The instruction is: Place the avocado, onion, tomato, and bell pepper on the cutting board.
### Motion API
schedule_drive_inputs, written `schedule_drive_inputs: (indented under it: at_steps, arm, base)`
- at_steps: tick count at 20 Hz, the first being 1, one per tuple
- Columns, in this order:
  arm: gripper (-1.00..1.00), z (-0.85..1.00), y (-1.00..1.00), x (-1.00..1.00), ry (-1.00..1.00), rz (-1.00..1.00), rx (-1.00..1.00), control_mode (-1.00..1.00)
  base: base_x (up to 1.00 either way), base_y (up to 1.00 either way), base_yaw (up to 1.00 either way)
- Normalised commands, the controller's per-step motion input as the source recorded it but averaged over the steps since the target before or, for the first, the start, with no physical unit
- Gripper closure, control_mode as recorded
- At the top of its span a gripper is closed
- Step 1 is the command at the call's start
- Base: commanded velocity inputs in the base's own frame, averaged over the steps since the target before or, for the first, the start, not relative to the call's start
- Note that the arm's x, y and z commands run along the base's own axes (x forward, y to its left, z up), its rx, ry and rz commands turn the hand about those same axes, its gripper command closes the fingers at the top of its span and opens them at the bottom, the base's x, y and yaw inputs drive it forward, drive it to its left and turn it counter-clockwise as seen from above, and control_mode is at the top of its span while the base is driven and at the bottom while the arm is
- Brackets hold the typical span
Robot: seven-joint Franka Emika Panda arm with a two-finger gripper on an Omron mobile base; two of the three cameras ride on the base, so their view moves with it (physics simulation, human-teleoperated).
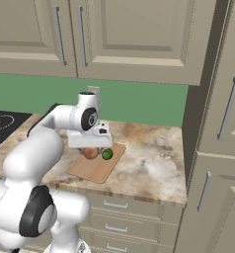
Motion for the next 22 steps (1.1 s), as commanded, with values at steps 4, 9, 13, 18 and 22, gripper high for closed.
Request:
schedule_drive_inputs:
  at_steps: [4, 9, 13, 18, 22]
  arm:
    - [1.0, -0.28, -0.03, 0.25, -0.07, 0.07, 0.0, -1.0]
    - [1.0, -0.25, 0.0, 0.23, -0.12, 0.07, 0.01, -1.0]
    - [1.0, -0.22, -0.02, 0.16, -0.12, 0.06, 0.02, -1.0]
    - [1.0, -0.21, -0.14, 0.0, -0.01, 0.01, 0.05, -1.0]
    - [1.0, -0.26, -0.12, 0.03, 0.0, 0.0, 0.07, -1.0]
  base:
    - [0.0, 0.0, 0.0]
    - [0.0, 0.0, 0.0]
    - [0.0, 0.0, 0.0]
    - [0.0, 0.0, 0.0]
    - [0.0, 0.0, 0.0]
